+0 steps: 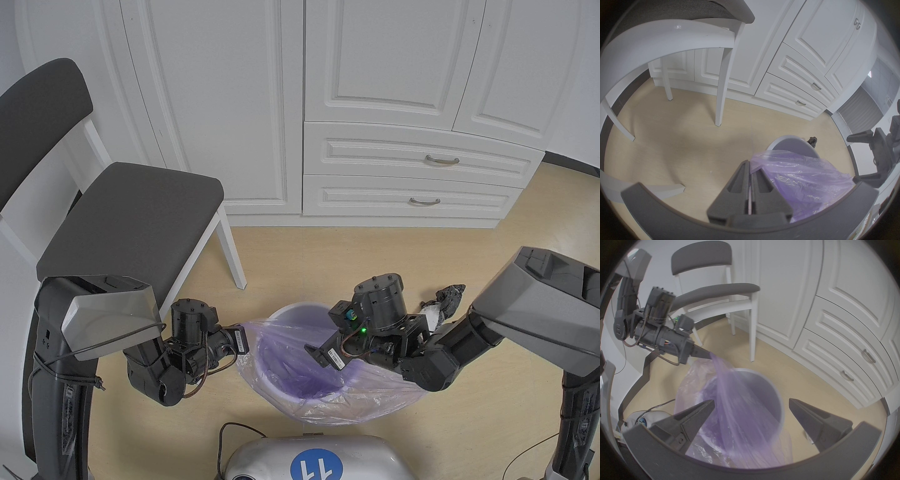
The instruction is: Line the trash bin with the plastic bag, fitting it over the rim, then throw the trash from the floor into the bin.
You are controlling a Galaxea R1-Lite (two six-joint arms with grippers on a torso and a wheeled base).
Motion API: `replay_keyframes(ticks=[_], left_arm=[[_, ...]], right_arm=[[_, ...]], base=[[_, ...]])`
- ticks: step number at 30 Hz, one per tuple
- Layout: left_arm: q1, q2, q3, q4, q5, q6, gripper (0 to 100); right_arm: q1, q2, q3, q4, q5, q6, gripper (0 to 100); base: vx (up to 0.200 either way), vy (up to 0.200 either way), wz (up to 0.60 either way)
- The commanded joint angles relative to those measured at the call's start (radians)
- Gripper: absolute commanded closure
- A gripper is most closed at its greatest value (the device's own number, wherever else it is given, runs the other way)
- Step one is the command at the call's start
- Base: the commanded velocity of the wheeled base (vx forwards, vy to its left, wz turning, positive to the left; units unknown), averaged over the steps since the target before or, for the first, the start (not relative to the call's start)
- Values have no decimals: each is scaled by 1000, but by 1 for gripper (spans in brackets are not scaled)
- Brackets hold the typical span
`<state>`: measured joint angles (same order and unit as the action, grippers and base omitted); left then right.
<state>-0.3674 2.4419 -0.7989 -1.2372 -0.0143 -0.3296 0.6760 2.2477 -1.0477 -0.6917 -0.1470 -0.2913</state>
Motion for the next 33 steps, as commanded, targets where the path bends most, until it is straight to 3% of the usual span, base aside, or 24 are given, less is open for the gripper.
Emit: replay_keyframes(ticks=[1, 22, 33], left_arm=[[1, 5, 3, 1, -1, 0, 0], [-1, 16, 21, -48, -4, -3, 0], [-1, 12, 26, -48, -4, 1, 0]], right_arm=[[27, 41, -15, 1, -5, -5, 0], [-16, 142, -147, 4, -16, -46, 0], [-33, 151, -321, 330, 0, -71, 0]], base=[[0, 0, 0], [0, 0, 0], [0, 0, 0]])
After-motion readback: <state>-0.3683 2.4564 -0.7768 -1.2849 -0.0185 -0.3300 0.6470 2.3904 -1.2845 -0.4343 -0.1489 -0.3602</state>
